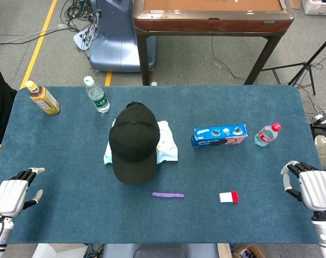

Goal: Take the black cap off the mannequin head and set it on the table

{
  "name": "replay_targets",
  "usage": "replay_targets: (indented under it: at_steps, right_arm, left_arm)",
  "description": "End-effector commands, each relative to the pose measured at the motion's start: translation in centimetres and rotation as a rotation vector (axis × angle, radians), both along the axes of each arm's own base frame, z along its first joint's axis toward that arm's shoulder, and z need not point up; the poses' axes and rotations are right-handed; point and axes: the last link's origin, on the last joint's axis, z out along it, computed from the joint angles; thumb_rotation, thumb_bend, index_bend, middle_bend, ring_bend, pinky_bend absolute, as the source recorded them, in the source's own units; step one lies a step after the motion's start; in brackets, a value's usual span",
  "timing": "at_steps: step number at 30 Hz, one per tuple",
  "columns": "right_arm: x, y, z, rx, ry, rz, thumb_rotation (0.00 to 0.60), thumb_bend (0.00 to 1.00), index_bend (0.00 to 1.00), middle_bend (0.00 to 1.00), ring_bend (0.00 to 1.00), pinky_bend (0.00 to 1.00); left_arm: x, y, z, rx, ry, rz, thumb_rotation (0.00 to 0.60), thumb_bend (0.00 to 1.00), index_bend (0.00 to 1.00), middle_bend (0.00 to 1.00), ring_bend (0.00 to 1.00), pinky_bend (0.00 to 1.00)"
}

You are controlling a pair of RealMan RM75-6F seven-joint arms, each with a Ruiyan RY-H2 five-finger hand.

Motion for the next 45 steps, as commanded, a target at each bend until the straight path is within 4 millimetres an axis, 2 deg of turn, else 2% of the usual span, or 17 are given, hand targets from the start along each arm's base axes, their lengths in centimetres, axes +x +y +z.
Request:
replay_targets:
  at_steps: [1, 9, 19, 21, 25, 30, 34, 45]
  right_arm:
    - [0.2, 0.1, -0.3, 0.010, 0.005, 0.005, 0.600, 0.46, 0.54, 0.48, 0.46, 0.60]
    - [0.3, 0.1, -0.5, 0.024, 0.020, -0.001, 0.600, 0.46, 0.54, 0.48, 0.46, 0.60]
    - [0.3, 0.6, 0.1, 0.002, -0.001, 0.006, 0.600, 0.46, 0.55, 0.48, 0.46, 0.60]
    - [0.4, 0.8, 0.2, -0.005, -0.005, 0.011, 0.600, 0.46, 0.55, 0.48, 0.46, 0.60]
    - [0.5, 1.2, 0.5, -0.021, -0.010, 0.019, 0.600, 0.46, 0.55, 0.48, 0.46, 0.60]
    - [0.4, 1.3, 1.3, -0.051, -0.033, 0.023, 0.600, 0.46, 0.55, 0.48, 0.46, 0.60]
    - [0.1, 1.3, 1.8, -0.065, -0.045, 0.016, 0.600, 0.46, 0.55, 0.48, 0.46, 0.60]
    - [-0.2, 1.3, 2.7, -0.084, -0.073, 0.011, 0.600, 0.46, 0.55, 0.48, 0.46, 0.60]
  left_arm:
    - [0.0, -0.1, 0.1, 0.006, -0.007, -0.004, 0.600, 0.30, 0.26, 0.28, 0.31, 0.53]
    - [0.2, -0.5, 0.1, 0.020, 0.007, -0.014, 0.600, 0.30, 0.26, 0.28, 0.31, 0.53]
    - [1.4, -0.8, -1.5, -0.030, -0.018, -0.105, 0.600, 0.30, 0.29, 0.28, 0.31, 0.53]
    - [2.0, -0.9, -1.7, -0.034, -0.031, -0.160, 0.600, 0.27, 0.32, 0.31, 0.33, 0.53]
    - [4.2, -0.8, -2.3, -0.029, -0.043, -0.322, 0.600, 0.14, 0.40, 0.42, 0.39, 0.57]
    - [6.9, 0.0, -3.6, -0.037, -0.064, -0.475, 0.600, 0.08, 0.48, 0.56, 0.46, 0.60]
    - [8.6, 1.5, -5.0, -0.059, -0.092, -0.549, 0.600, 0.05, 0.50, 0.61, 0.49, 0.61]
    - [11.2, 4.0, -8.4, -0.136, -0.056, -0.623, 0.600, 0.00, 0.54, 0.67, 0.52, 0.61]
